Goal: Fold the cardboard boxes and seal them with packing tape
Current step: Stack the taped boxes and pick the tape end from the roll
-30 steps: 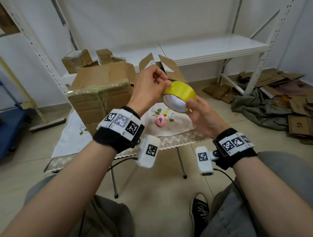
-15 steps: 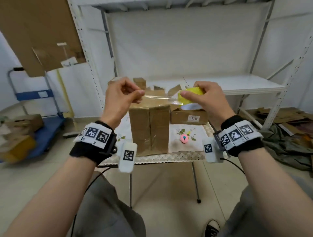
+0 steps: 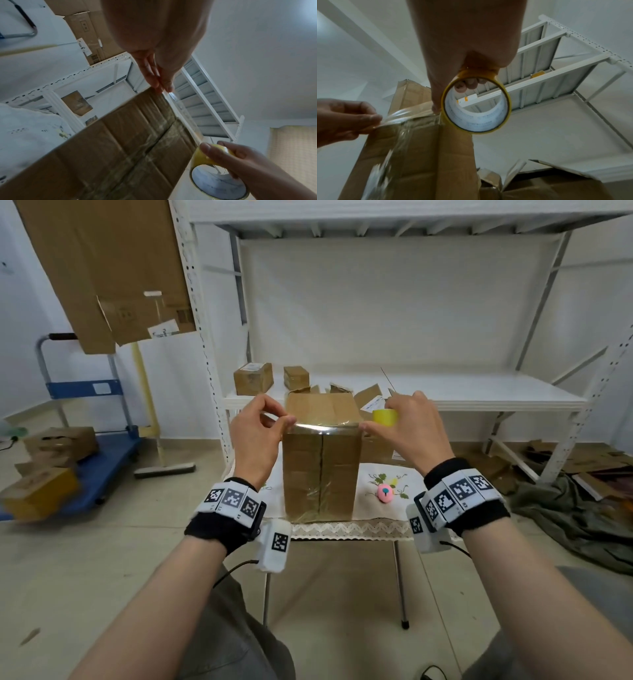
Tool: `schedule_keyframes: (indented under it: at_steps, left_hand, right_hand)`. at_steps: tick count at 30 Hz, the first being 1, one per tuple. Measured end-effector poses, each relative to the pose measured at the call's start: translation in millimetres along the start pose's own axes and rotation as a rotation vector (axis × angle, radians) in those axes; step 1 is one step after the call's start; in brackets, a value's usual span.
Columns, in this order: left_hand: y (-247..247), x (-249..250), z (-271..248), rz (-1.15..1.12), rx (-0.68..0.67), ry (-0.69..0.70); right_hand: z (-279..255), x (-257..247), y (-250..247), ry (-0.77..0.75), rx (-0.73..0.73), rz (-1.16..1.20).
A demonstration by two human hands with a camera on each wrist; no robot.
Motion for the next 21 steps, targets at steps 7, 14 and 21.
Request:
schedule_keyframes:
  at_steps: [7,14,21]
  left_hand:
    - [-1,-2,5,0.052,0.019,0.033]
    - [-1,-9,13,0.097,-0.011,0.029]
    - [-1,-35,34,0.085,-0.158,-0.18]
  right_hand:
    - [10,-10,-4,0.018,-0.062,-0.042]
    - [15,-12,1,0.054,-0.113,-0.063]
    - [24,-3,8,0.127,-0.205,-0.033]
Point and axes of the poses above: each hand's wrist, its own z-axis towards the middle knuckle, its own y-axis out of the palm, x = y × z, the point moved 6 cm from there along z, towards the middle knuckle
